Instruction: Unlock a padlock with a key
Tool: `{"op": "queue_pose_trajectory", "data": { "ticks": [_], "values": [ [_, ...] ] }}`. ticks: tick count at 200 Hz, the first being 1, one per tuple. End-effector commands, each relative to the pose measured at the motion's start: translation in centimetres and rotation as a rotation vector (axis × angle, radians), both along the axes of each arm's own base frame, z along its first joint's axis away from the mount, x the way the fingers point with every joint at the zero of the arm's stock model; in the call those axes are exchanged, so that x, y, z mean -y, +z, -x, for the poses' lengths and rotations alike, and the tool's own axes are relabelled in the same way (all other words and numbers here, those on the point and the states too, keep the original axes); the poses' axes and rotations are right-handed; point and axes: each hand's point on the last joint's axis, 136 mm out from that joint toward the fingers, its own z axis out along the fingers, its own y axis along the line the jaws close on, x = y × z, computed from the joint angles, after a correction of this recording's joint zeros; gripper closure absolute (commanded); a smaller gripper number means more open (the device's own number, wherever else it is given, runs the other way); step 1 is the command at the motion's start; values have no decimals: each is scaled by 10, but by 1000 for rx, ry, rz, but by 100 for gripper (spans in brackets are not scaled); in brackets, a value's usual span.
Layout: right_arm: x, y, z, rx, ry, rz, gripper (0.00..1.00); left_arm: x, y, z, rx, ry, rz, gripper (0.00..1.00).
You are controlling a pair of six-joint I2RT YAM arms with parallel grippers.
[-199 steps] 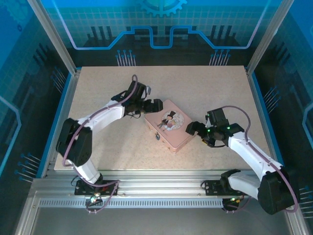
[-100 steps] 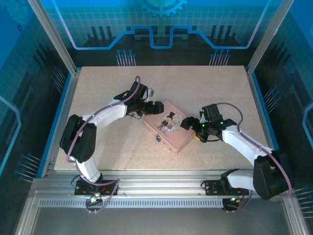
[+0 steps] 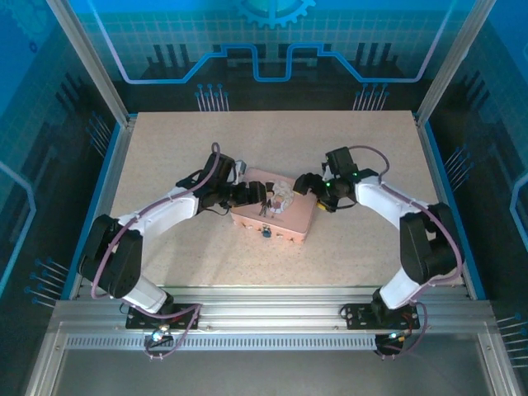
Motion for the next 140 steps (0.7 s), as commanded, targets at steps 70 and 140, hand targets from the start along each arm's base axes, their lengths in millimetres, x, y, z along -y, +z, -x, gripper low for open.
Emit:
{"op": "queue_pose_trajectory", "data": {
  "ticks": [70, 140],
  "values": [
    [-8, 10, -67, 72, 26, 16, 12, 37, -14, -12, -54, -39, 39, 17],
    [10, 20, -69, 93, -1, 68, 9, 28, 25, -17, 36, -20, 19, 14]
  ]
}}
